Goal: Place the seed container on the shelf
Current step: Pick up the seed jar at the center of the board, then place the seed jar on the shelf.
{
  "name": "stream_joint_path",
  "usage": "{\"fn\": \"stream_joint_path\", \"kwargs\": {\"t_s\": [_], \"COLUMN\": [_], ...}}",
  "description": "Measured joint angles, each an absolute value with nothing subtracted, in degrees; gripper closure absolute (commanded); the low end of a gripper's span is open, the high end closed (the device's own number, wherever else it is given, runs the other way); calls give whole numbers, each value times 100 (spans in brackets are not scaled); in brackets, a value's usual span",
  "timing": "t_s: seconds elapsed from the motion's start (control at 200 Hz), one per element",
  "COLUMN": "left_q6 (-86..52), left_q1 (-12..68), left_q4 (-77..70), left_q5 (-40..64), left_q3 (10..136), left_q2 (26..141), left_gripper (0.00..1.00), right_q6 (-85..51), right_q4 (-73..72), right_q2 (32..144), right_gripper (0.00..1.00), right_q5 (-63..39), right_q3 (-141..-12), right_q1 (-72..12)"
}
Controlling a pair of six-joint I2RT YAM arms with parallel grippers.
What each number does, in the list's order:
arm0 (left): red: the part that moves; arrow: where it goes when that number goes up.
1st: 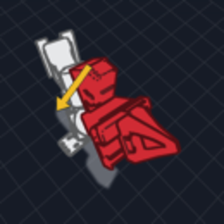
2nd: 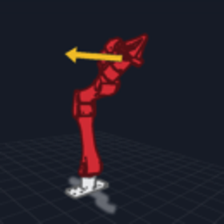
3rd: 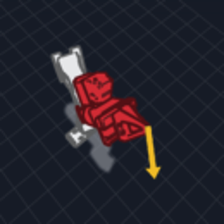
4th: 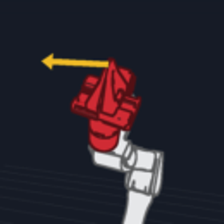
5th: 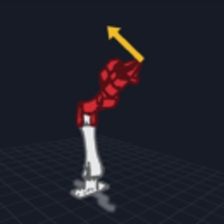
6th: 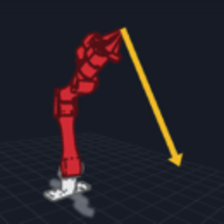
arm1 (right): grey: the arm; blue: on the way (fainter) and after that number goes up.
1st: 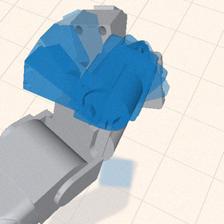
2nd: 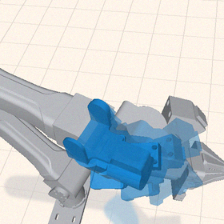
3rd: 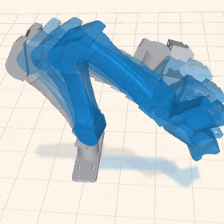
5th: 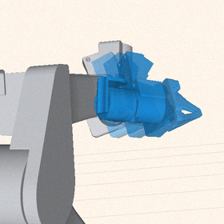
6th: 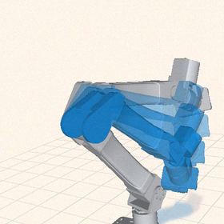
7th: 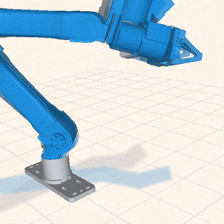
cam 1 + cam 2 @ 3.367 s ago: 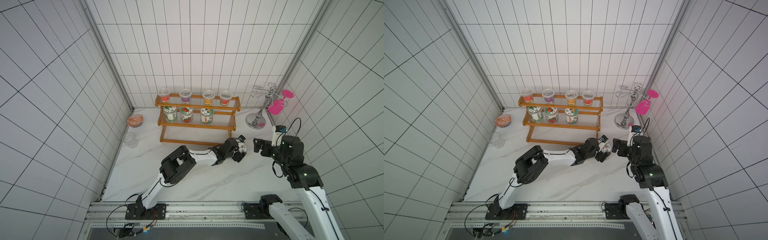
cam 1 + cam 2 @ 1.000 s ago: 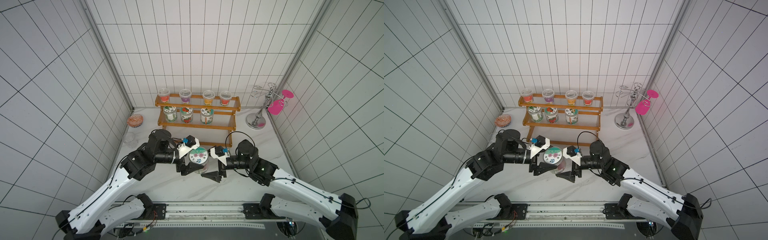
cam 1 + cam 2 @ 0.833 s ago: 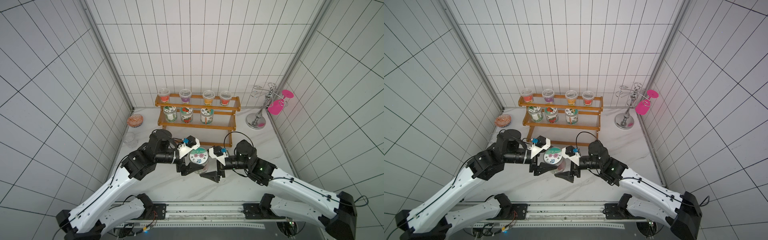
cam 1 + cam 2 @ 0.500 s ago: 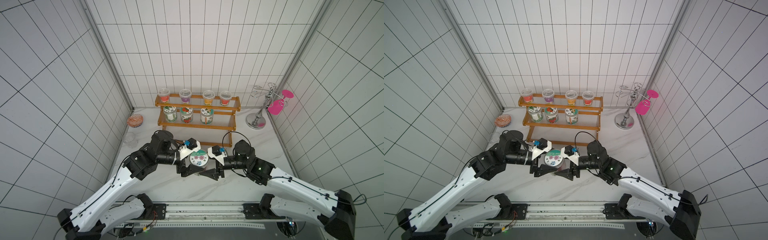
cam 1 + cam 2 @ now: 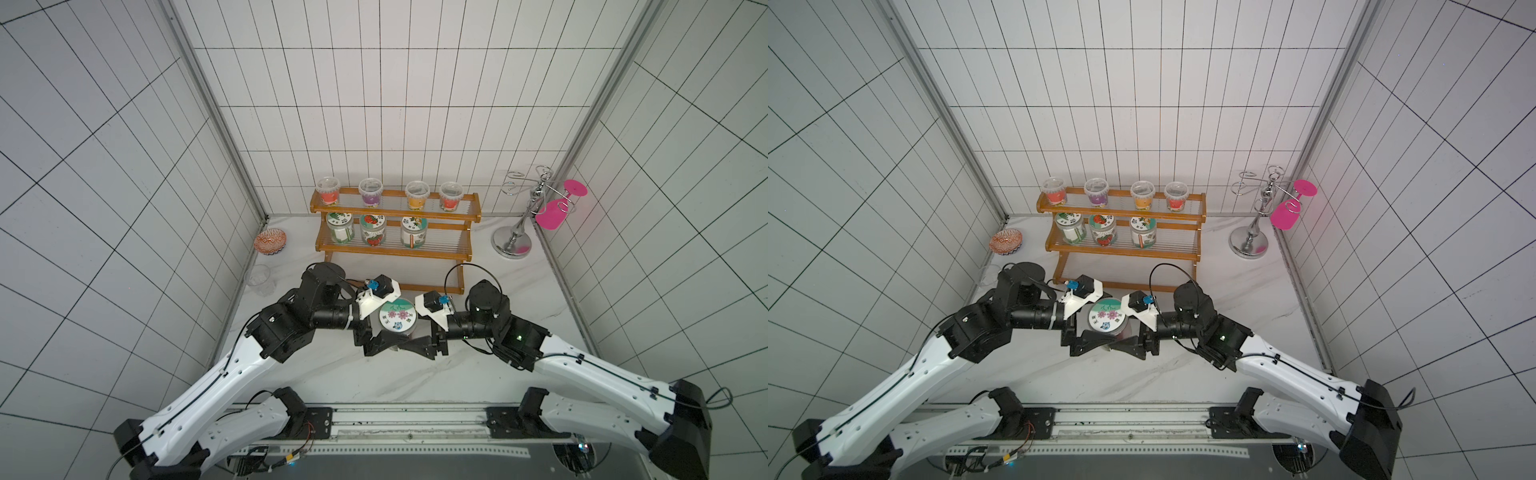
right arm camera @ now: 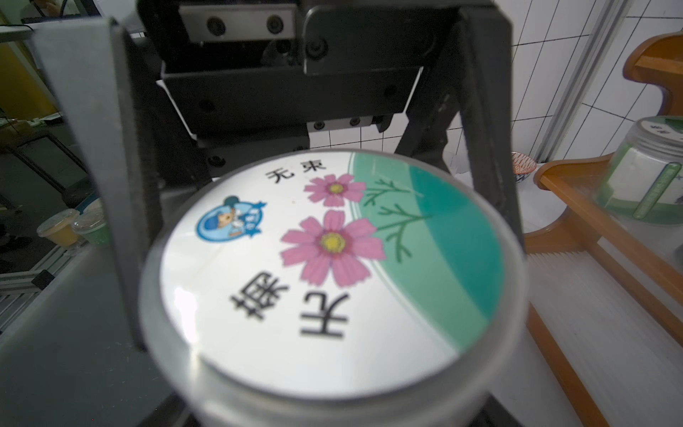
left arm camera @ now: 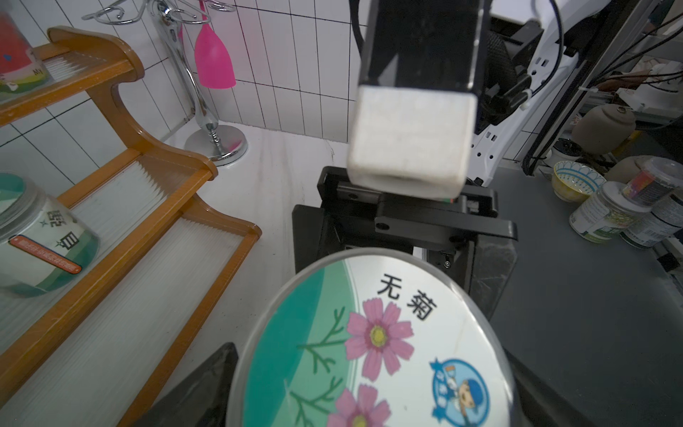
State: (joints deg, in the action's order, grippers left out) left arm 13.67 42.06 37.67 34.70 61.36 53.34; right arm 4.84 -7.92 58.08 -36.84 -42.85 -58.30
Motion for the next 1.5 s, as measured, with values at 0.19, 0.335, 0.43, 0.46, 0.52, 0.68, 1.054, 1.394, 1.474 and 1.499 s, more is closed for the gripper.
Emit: {"fn": "stream_joint_path", "kwargs": {"t_s": [0.19,0.335,0.43,0.46,0.52,0.68,1.054,1.394,1.474,1.499], "left_q6": [1026,895,836,814,777,683,405,336,338,338], "left_q1": [4213,4209,4193,4193,4193,4193,4193,4193,4193,4193], "left_q4": [3712,3701,3662,3656,3623,3439,3406,3393,3398,3400], "left_q5": [3216,2777,2429,2324,2158,1903,1754,1693,1667,1653], "left_q3": [6263,6410,6440,6440,6429,6191,5680,5616,5612,5612], "left_q2": [5089,4786,4506,4421,4276,3948,3879,3708,3675,3667], "left_gripper": [1,1,1,1,1,1,1,1,1,1], "right_q6": [661,805,869,886,904,904,899,775,740,727], "right_q4": [-1022,-1138,-1192,-1240,-1369,-1885,-3236,-3793,-3830,-3839], "right_q2": [5631,5485,5398,5369,5312,5295,6370,7579,7795,7846], "right_gripper": [47,47,47,47,48,48,47,47,47,47], "right_q5": [-3395,-3218,-3035,-2932,-2707,-1857,231,860,862,858], "right_q3": [-4217,-3979,-3767,-3693,-3540,-3249,-3199,-3430,-3616,-3671], "right_q1": [-5830,-5817,-5767,-5734,-5631,-5199,-4097,-3531,-3468,-3446]}}
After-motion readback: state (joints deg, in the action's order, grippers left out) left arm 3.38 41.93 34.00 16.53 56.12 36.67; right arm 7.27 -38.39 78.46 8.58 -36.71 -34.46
